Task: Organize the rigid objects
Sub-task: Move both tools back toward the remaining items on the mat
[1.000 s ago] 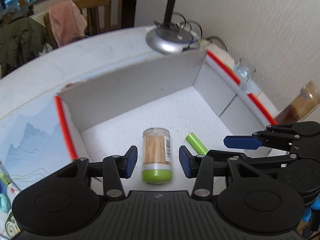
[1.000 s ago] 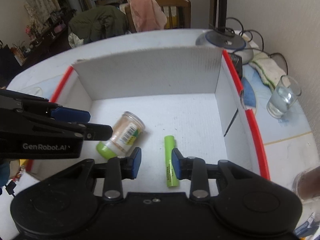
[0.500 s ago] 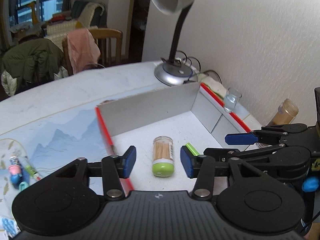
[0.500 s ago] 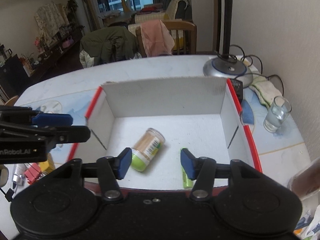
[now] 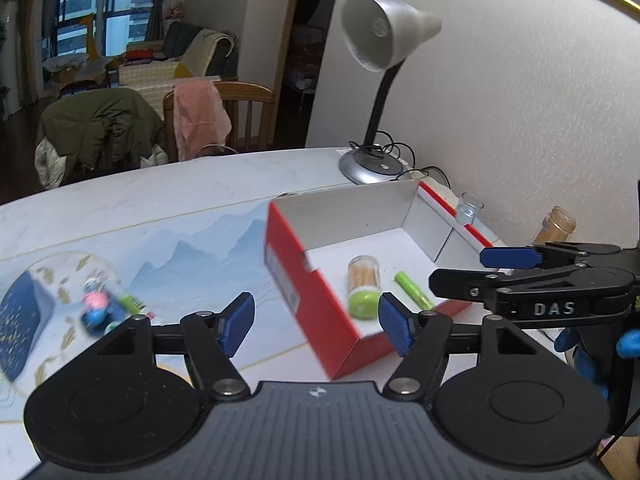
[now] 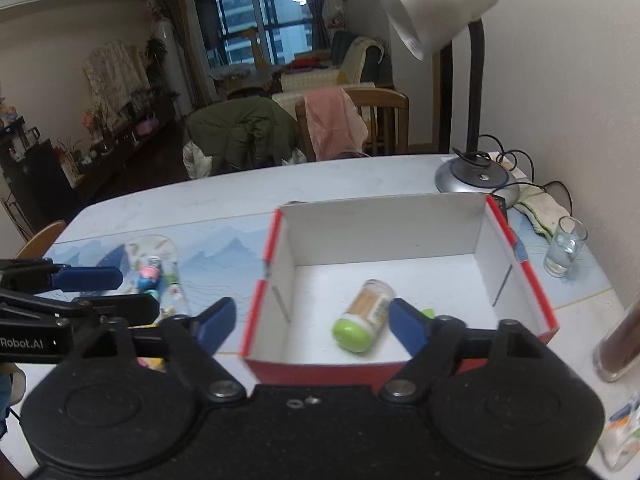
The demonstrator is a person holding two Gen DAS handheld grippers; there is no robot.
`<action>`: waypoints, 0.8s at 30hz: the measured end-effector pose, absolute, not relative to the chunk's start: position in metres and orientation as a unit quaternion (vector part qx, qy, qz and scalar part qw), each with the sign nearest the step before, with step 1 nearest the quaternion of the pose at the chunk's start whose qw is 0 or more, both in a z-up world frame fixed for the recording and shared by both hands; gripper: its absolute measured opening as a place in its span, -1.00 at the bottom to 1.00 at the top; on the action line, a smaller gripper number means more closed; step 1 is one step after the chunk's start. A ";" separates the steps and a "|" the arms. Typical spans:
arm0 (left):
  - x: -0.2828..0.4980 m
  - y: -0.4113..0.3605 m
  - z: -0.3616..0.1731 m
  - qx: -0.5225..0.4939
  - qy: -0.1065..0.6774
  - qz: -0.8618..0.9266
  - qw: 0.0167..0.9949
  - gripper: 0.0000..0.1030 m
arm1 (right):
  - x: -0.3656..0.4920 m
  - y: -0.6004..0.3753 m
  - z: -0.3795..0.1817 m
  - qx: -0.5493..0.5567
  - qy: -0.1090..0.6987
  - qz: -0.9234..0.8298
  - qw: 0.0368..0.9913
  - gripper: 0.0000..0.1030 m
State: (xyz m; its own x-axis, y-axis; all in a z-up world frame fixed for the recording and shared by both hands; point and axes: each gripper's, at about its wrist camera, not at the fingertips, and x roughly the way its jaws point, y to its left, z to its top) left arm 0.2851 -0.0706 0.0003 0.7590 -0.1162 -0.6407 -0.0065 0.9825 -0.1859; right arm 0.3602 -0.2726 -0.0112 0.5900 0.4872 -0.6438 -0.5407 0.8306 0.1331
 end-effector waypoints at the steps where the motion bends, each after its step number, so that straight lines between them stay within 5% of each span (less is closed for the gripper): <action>1: 0.278 -0.065 0.000 -0.087 0.344 -0.026 0.935 0.35 | 0.353 -0.269 -0.010 -0.035 0.345 0.293 0.891 0.68; 4: 0.257 -0.045 0.001 -0.087 0.341 -0.017 0.936 0.54 | 0.332 -0.256 -0.010 -0.026 0.336 0.302 0.892 0.81; 12: 0.210 0.009 -0.002 -0.090 0.328 -0.002 0.940 0.66 | 0.288 -0.215 -0.015 -0.021 0.325 0.332 0.885 0.87; 15: 0.195 0.030 -0.006 -0.088 0.325 0.007 0.942 0.99 | 0.277 -0.199 -0.021 -0.026 0.330 0.332 0.883 0.87; 24: 0.163 0.075 -0.040 -0.087 0.333 0.025 0.939 1.00 | 0.255 -0.155 -0.045 -0.032 0.355 0.341 0.870 0.87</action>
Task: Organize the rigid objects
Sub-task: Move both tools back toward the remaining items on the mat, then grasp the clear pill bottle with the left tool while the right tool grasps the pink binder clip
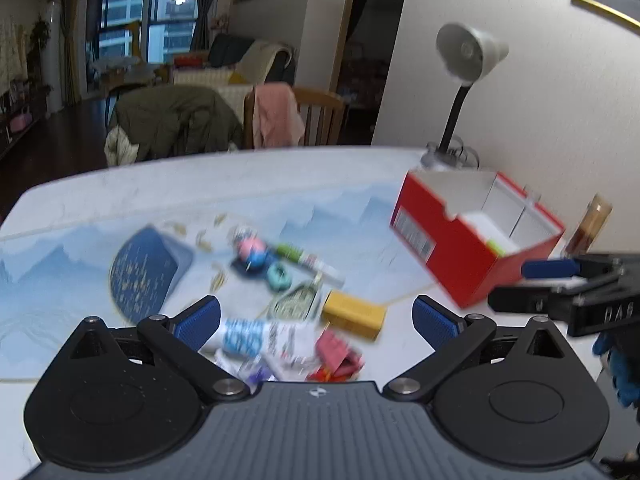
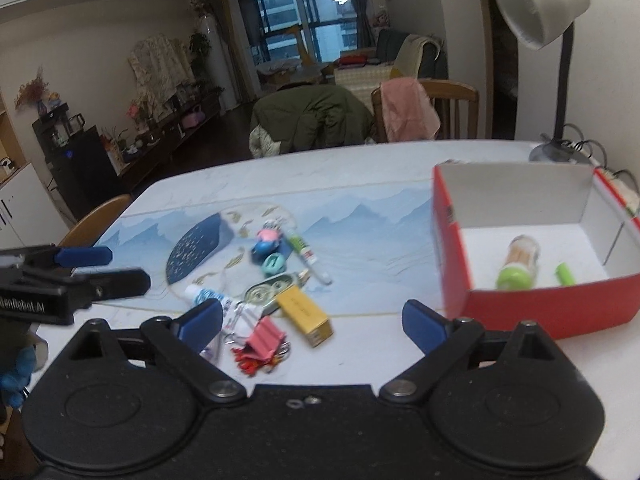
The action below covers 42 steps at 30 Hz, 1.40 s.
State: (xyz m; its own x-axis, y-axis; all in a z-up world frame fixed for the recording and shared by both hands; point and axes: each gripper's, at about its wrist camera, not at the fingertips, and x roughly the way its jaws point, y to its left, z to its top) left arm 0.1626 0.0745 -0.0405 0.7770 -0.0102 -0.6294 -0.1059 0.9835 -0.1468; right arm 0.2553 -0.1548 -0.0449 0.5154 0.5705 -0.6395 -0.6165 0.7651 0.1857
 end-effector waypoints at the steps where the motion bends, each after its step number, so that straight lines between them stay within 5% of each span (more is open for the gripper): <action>1: 0.161 0.078 -0.047 -0.088 0.341 0.027 0.935 1.00 | 0.254 -0.150 -0.049 -0.034 0.359 0.342 0.868 0.87; 13: 0.160 0.094 -0.118 -0.109 0.383 0.030 0.917 0.99 | 0.255 -0.103 -0.093 -0.080 0.410 0.353 0.837 0.74; 38: 0.197 0.080 -0.163 0.024 0.385 -0.028 0.922 0.97 | 0.281 -0.036 -0.144 -0.134 0.472 0.374 0.787 0.27; 42: 0.197 0.079 -0.165 0.036 0.382 -0.031 0.923 0.84 | 0.283 -0.034 -0.147 -0.134 0.476 0.371 0.786 0.18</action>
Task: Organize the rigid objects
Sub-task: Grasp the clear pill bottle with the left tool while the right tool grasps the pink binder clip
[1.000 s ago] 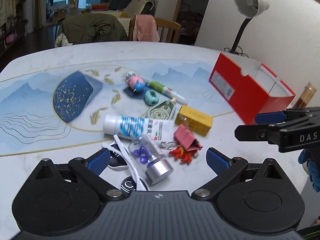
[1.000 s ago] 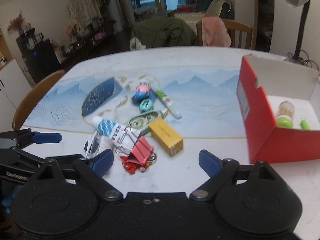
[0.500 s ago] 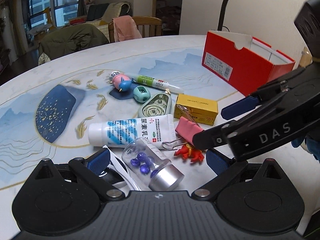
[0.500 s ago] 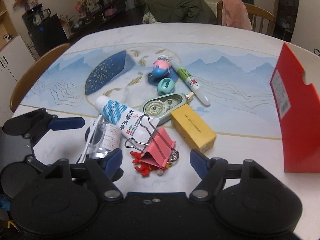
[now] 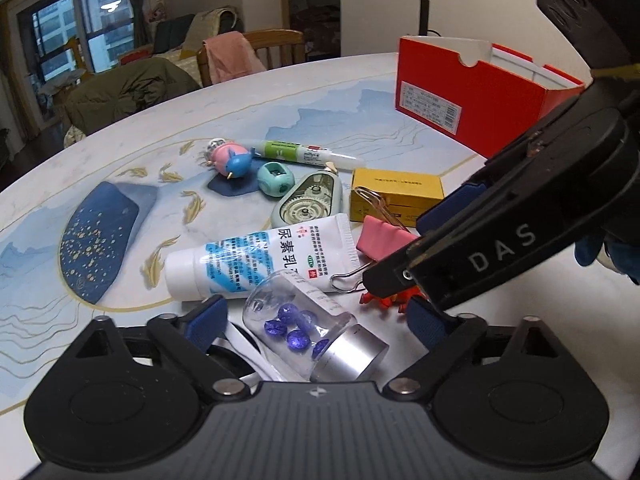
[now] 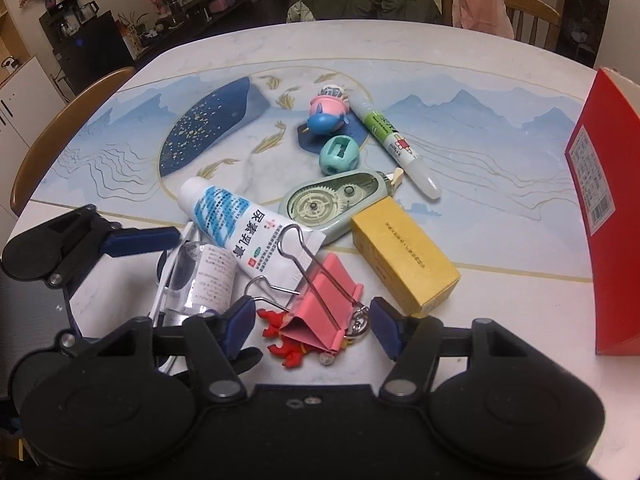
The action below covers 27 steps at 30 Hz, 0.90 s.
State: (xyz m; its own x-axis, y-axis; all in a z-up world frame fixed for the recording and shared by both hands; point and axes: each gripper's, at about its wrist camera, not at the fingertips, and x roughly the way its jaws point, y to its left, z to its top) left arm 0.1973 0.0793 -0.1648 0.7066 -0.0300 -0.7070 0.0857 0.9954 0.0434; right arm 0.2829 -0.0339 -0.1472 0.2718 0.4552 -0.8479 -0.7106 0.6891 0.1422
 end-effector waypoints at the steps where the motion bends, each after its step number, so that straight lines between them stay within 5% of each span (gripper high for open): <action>1: 0.197 0.079 -0.165 0.041 0.381 -0.031 0.923 0.80 | 0.283 -0.033 -0.148 -0.135 0.476 0.369 0.787 0.15; 11: 0.196 0.077 -0.167 0.053 0.380 -0.028 0.923 0.15 | 0.278 -0.032 -0.149 -0.143 0.473 0.363 0.790 -0.25; 21: 0.195 0.078 -0.158 0.030 0.383 -0.032 0.923 0.10 | 0.275 -0.042 -0.138 -0.128 0.457 0.353 0.806 -0.36; 27: 0.191 0.077 -0.149 0.011 0.383 -0.034 0.923 -0.11 | 0.272 -0.053 -0.124 -0.104 0.449 0.349 0.816 -0.39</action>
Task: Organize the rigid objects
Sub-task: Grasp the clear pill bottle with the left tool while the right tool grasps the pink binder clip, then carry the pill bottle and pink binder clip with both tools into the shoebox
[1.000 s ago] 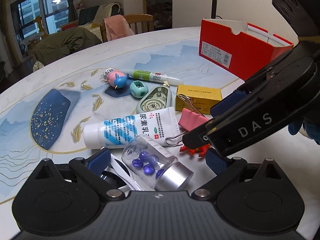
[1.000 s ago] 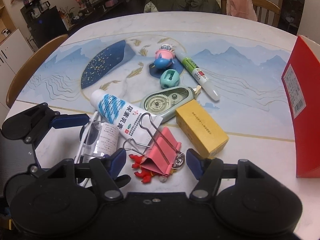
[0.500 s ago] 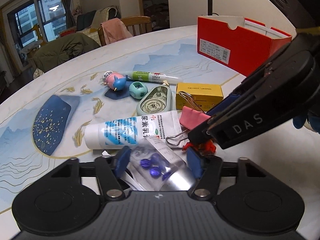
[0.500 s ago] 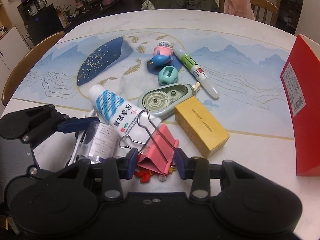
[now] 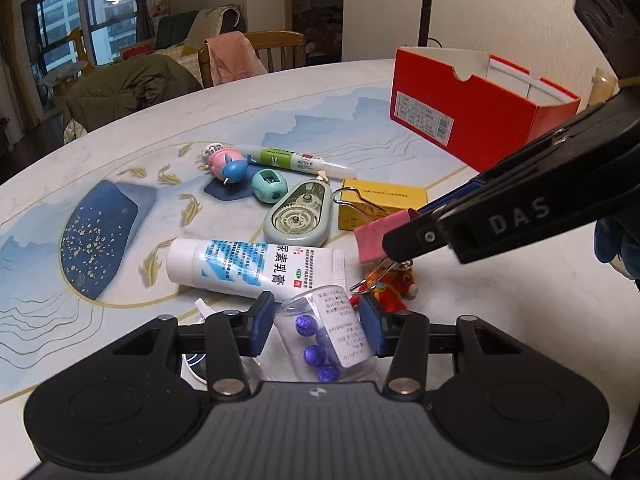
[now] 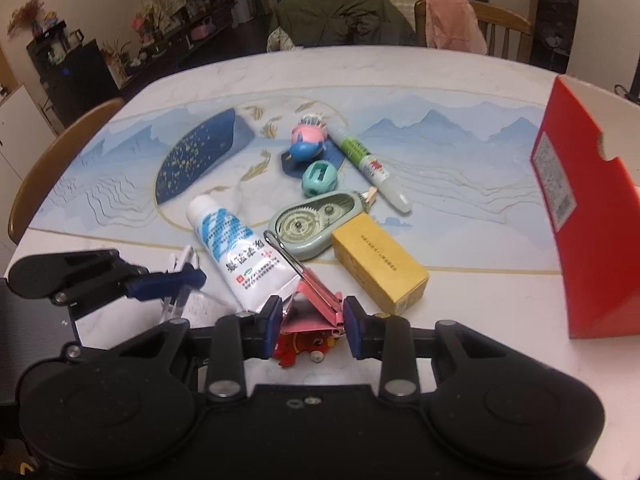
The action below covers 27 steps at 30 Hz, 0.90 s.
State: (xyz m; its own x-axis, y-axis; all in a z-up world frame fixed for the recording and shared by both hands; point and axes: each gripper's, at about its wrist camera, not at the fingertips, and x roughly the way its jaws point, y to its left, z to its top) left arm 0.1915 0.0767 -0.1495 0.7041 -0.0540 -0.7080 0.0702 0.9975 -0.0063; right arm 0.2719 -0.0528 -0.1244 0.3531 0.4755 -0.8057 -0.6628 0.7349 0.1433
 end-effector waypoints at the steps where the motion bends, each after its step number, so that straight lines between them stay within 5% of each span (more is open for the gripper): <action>1: 0.190 0.077 -0.148 0.009 0.383 -0.034 0.923 -0.11 | 0.272 -0.055 -0.122 -0.099 0.448 0.349 0.817 -0.39; 27: 0.186 0.040 -0.080 -0.046 0.346 -0.053 0.936 -0.16 | 0.268 -0.146 -0.058 -0.011 0.395 0.335 0.855 -0.41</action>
